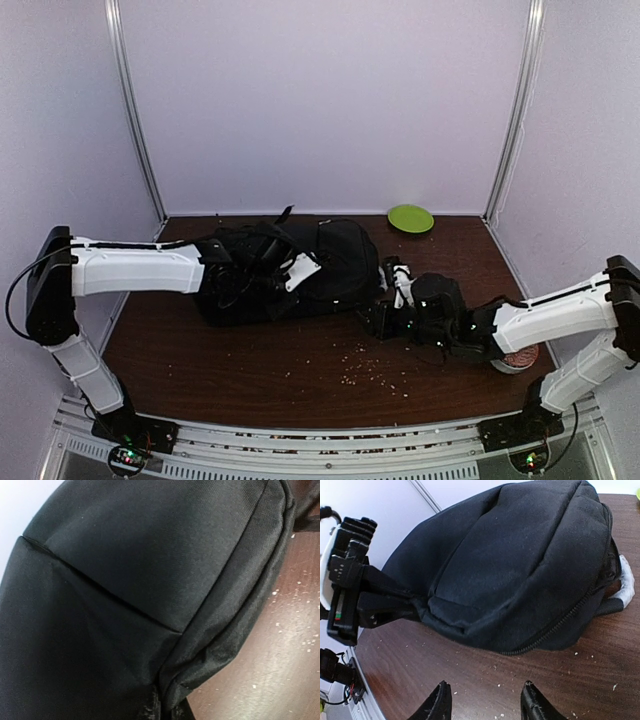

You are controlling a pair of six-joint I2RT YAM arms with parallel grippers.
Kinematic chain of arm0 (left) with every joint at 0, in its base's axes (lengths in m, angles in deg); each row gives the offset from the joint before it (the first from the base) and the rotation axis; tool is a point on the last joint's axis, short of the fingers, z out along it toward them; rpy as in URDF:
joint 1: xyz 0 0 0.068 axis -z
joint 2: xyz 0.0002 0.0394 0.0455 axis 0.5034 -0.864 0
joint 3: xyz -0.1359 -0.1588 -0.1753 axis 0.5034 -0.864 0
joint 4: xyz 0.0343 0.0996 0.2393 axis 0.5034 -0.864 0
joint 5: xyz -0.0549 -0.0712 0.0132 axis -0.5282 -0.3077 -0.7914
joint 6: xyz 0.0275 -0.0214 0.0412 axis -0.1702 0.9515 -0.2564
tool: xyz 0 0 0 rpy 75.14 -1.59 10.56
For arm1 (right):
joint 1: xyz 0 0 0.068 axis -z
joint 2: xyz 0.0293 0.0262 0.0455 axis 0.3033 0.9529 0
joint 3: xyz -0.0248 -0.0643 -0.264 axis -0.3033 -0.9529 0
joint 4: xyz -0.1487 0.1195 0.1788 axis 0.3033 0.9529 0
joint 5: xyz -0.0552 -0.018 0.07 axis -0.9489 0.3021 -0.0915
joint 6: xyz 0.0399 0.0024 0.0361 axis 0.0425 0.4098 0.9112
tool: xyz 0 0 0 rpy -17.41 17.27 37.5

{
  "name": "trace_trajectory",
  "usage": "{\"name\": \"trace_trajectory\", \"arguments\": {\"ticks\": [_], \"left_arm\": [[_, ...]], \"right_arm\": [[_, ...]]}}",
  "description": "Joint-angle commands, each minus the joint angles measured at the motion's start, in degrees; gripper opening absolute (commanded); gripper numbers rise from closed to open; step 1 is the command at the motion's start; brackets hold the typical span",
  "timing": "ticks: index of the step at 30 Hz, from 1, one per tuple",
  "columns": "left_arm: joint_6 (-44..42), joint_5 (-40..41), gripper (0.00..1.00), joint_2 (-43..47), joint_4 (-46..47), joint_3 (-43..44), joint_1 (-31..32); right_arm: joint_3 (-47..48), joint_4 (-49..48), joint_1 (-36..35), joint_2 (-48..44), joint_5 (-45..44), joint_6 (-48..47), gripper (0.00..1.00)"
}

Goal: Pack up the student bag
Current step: Zip the student bag at the center of the board.

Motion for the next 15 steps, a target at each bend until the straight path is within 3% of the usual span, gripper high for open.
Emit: {"name": "trace_trajectory", "arguments": {"ticks": [1, 9, 15], "left_arm": [[6.4, -10.0, 0.0, -0.3, -0.8, 4.9, 1.4], [8.0, -10.7, 0.0, -1.8, -3.0, 7.1, 1.4], [8.0, -9.8, 0.0, -1.7, -3.4, 7.3, 1.4]], "right_arm": [[3.5, -8.2, -2.1, 5.6, -8.4, -3.0, 0.47], [6.4, -12.9, -3.7, 14.0, -11.8, -0.6, 0.43], [7.8, -11.3, -4.1, 16.7, -12.3, -0.1, 0.4]]}}
